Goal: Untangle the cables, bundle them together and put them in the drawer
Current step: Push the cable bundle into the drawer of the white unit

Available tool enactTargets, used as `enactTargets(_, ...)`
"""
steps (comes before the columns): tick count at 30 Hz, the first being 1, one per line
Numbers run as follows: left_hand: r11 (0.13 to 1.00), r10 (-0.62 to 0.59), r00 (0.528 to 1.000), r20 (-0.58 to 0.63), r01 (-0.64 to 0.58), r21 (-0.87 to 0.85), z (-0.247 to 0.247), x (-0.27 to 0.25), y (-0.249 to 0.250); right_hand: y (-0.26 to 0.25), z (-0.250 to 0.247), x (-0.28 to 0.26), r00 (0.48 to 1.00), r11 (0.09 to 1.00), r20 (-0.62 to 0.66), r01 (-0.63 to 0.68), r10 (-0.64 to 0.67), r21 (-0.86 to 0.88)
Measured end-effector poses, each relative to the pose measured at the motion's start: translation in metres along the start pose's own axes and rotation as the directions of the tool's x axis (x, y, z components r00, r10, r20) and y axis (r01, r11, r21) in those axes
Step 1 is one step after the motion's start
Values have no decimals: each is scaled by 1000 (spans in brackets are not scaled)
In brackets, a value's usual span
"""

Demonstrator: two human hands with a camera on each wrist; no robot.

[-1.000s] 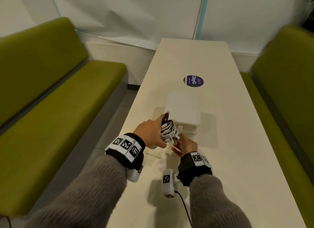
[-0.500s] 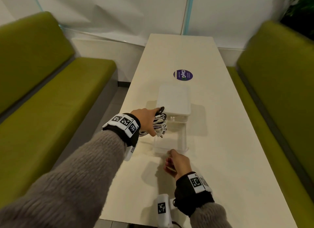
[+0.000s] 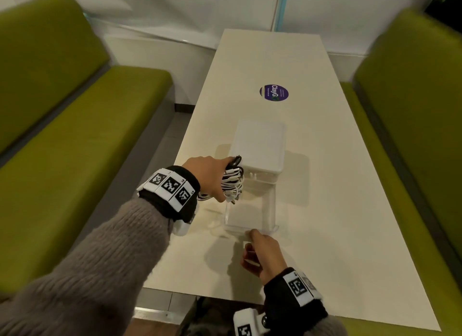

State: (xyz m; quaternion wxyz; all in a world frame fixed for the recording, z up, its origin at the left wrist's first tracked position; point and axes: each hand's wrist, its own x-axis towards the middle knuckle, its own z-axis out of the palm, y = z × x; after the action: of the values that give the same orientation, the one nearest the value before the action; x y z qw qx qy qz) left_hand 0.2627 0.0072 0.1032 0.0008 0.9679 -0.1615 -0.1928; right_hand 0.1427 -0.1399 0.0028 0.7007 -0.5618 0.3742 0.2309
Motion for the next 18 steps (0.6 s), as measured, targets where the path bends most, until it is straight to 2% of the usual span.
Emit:
enactTargets(5, 996, 1, 1000, -13, -3, -88, 12, -14, 1, 2, -8, -14, 999, 992, -10, 29, -31, -123)
enactTargets(9, 992, -13, 998, -60, 5, -127, 9, -17, 10, -12, -16, -25, 997, 949, 61, 63, -46, -310)
enactTargets(12, 964, -53, 991, -125, 17, -267, 15, -17, 17, -26, -16, -28, 990, 930, 71, 141, -124, -339)
enactTargets(14, 856, -97, 981, -167, -3, -518, 24, -18, 21, -33, -16, -27, 979, 936, 58, 202, -193, -290)
enactTargets(16, 609, -155, 969, -193, -60, -791, 34, -24, 29, -40, -17, -27, 956, 930, 16, 287, -291, -228)
enactTargets(18, 335, -210, 961, -180, -102, -937, 46, -28, 38, -43, -19, -28, 912, 902, -11, 403, -409, -158)
